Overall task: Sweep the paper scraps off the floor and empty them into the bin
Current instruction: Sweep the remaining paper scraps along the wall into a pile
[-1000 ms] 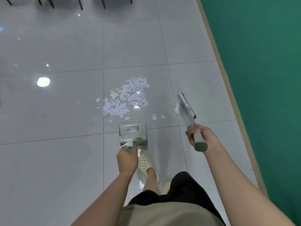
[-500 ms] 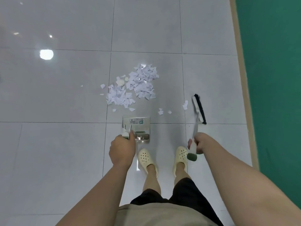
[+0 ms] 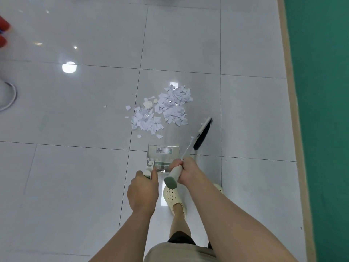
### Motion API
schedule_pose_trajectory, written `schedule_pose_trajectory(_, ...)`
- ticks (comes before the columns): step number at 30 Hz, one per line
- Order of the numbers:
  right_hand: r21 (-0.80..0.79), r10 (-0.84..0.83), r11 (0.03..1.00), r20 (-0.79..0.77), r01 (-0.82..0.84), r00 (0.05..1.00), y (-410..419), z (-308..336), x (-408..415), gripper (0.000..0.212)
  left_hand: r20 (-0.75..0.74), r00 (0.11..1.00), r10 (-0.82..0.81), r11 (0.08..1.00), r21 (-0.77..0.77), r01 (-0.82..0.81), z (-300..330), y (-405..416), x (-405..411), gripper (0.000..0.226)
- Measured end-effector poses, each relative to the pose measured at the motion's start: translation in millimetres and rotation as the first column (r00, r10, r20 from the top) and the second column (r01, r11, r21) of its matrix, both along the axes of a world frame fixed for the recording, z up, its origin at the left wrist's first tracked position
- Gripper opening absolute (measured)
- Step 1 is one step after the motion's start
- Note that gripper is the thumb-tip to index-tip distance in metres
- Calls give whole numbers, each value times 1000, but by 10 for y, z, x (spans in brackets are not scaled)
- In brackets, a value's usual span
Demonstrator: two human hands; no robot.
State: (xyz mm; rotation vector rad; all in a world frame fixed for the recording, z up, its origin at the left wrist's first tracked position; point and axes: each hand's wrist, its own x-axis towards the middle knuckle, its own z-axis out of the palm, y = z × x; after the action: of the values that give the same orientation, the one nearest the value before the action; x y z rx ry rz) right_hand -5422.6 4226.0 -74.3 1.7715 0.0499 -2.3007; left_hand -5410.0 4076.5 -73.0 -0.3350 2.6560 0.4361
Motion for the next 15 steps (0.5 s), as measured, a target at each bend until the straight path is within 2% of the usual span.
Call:
schedule_pose_trajectory(4, -157, -278, 953, -106, 260, 955, 201, 129, 15, 29, 16, 1000, -7, 1000, 3, 7, 44, 68, 73, 55)
schedule_pose_trajectory(7, -189, -448, 887, -127, 422, 885, 437, 285, 95, 33, 12, 1000, 12, 1000, 17, -13, 58, 21, 65, 56)
schedule_pose_trajectory(9, -175, -434, 896, -141, 409, 890, 493, 447, 101, 29, -2, 1000, 13, 1000, 19, -13, 62, -4, 58, 56)
schedule_pose_trajectory(15, -92, -219, 973, -73, 212, 973, 274, 695, 32, 31, -1, 1000, -7, 1000, 6, 8, 94, 102, 80, 51)
